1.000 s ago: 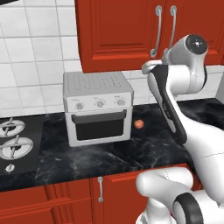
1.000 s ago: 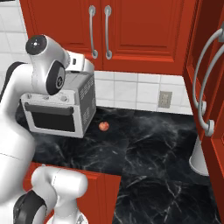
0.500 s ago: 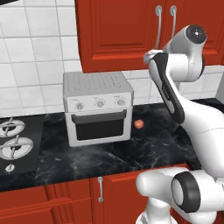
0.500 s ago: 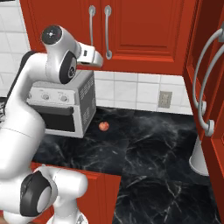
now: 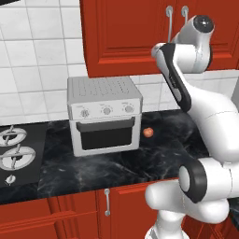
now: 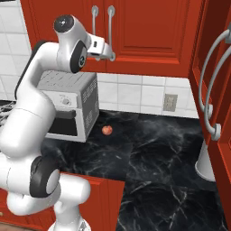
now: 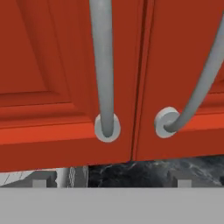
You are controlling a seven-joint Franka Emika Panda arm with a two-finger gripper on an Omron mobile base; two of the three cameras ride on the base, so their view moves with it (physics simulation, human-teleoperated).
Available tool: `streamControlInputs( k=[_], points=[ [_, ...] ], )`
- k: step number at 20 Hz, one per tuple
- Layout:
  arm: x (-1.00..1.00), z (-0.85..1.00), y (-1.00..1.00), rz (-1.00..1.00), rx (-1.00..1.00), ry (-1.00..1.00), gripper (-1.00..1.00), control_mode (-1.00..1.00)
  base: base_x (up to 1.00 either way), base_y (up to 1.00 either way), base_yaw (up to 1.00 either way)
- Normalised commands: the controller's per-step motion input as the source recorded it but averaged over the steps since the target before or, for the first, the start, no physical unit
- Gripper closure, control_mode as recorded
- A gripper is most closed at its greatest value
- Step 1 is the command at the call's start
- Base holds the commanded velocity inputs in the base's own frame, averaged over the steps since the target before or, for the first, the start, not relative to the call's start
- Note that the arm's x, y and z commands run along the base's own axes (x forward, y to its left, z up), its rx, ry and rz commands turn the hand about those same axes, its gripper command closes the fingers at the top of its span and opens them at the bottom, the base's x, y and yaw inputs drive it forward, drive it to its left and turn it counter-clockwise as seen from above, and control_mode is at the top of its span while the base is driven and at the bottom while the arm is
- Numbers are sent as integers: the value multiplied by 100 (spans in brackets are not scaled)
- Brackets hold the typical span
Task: Pick the sponge and dish brush from the cabinet and place them on the counter.
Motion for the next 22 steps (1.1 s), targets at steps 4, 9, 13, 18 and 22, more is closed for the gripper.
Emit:
streamControlInputs(
  k=[4,9,13,18,22],
  points=[
    [43,9,-5,0,0,2,-100,-100,0,0,0],
    [35,7,1,0,-2,5,-100,-100,0,0,0],
    [41,1,-3,0,-1,4,-100,-100,0,0,0],
    [38,2,-4,0,0,1,-100,-100,0,0,0],
    [6,0,0,0,-1,-3,-100,-100,0,0,0]
  ],
)
